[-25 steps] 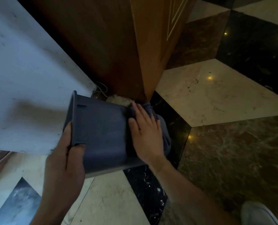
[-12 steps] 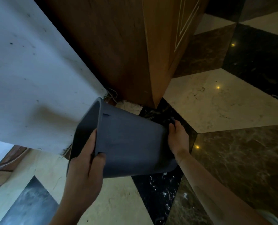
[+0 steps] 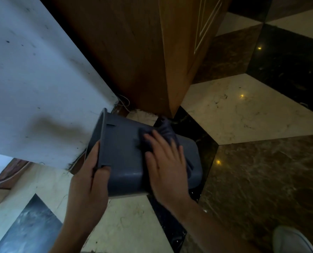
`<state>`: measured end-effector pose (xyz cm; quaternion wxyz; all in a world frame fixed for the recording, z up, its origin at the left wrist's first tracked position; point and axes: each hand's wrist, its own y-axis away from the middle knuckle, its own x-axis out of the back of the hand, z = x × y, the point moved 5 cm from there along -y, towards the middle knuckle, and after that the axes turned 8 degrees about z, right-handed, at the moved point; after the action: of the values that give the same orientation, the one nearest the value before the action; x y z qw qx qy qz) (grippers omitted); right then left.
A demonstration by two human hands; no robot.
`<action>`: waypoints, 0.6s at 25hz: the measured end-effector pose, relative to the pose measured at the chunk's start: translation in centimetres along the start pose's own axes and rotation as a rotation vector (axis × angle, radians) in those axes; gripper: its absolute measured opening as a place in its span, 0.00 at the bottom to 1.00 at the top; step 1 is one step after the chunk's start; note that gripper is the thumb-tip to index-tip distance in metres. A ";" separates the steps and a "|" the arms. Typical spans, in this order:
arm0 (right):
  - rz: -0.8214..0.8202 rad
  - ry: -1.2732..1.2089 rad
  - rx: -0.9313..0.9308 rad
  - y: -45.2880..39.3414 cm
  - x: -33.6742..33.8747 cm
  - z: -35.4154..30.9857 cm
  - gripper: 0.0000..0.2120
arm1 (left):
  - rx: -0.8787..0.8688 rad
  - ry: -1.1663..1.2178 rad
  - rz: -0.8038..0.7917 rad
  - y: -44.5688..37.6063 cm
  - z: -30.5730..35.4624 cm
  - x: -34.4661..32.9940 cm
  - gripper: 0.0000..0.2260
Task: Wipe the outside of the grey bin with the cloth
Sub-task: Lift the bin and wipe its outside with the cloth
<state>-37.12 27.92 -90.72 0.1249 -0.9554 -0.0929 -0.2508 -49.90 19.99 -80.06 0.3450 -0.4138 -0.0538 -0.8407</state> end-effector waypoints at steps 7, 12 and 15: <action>0.090 -0.430 -0.688 -0.6 0.8 13.1 0.21 | 0.124 0.063 -0.090 -0.6 -1.7 1.2 0.23; 0.082 -0.386 -0.657 0.1 1.3 13.8 0.15 | 0.201 -0.022 -0.388 -2.3 -2.9 3.7 0.14; 0.098 -0.263 -0.514 1.0 2.0 13.3 0.16 | 0.493 -0.098 -0.368 -6.0 -3.0 4.3 0.19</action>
<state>-29.14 31.00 -101.09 -0.1224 -0.9834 0.0047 -0.1340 -57.46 21.10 -77.64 0.2741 -0.3410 -0.3469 -0.8296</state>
